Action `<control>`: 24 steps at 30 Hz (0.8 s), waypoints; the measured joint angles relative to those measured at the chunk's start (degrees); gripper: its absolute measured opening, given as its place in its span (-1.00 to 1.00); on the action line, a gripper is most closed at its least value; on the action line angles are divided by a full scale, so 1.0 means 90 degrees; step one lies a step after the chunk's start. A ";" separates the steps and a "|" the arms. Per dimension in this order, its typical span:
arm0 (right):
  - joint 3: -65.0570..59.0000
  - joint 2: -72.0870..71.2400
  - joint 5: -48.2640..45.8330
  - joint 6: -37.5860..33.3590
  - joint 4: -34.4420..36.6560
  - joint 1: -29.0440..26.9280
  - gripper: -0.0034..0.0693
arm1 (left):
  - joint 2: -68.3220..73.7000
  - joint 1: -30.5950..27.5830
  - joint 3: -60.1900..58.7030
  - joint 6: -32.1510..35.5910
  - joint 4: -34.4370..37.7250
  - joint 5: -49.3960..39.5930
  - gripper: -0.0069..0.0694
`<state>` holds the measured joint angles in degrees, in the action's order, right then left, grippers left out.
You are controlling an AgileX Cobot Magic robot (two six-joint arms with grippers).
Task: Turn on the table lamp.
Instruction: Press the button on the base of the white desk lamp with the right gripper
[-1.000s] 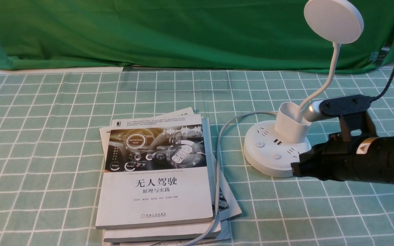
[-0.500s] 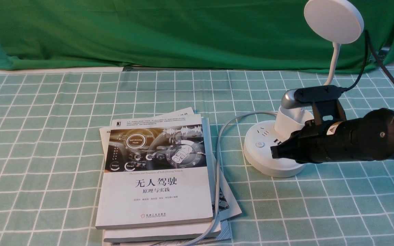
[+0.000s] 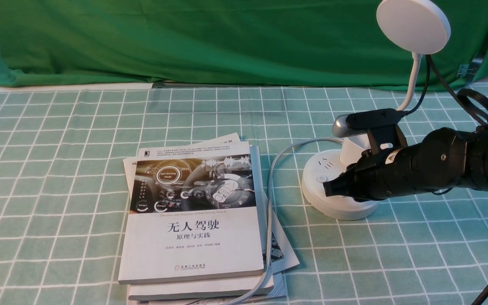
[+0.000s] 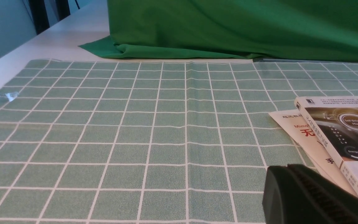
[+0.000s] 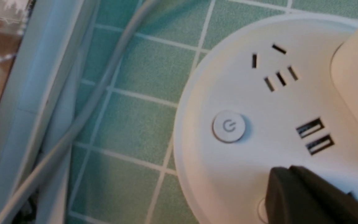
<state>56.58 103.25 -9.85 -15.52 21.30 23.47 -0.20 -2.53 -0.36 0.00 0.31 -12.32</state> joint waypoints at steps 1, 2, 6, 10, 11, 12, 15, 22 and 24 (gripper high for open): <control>0.0000 0.0000 -0.0007 -0.0020 0.0000 0.0000 -0.83 | 0.0000 0.0000 0.0000 0.0000 0.0000 0.0000 -0.76; 0.0000 0.0005 -0.0006 -0.0048 0.0000 0.0000 -0.83 | 0.0000 0.0000 0.0000 0.0000 0.0000 0.0000 -0.76; 0.0015 0.0005 -0.0072 -0.0085 0.0000 0.0000 -0.83 | 0.0000 0.0000 0.0000 0.0000 0.0000 0.0000 -0.76; 0.0021 0.0005 -0.0108 -0.0113 -0.0018 0.0000 -0.83 | 0.0000 0.0000 0.0000 0.0000 0.0000 0.0000 -0.76; 0.0021 0.0005 -0.0133 -0.0114 -0.0025 0.0000 -0.83 | 0.0000 0.0000 0.0000 0.0000 0.0000 0.0000 -0.76; 0.0029 0.0005 -0.0130 -0.0121 -0.0025 0.0000 -0.83 | 0.0000 0.0000 0.0000 0.0000 0.0000 0.0000 -0.76; 0.0048 0.0005 -0.0222 -0.0150 -0.0040 0.0000 -0.83 | 0.0000 0.0000 0.0000 0.0000 0.0000 0.0000 -0.76; 0.0108 0.0164 -0.0234 -0.0192 -0.0056 0.0000 -0.82 | 0.0000 0.0000 0.0000 0.0000 0.0000 0.0000 -0.76; 0.0156 0.0257 -0.0220 -0.0221 -0.0048 0.0000 -0.82 | 0.0000 0.0000 0.0000 0.0000 0.0000 0.0000 -0.76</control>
<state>57.98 105.56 -11.84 -17.50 20.87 23.47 -0.20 -2.53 -0.36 0.00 0.31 -12.32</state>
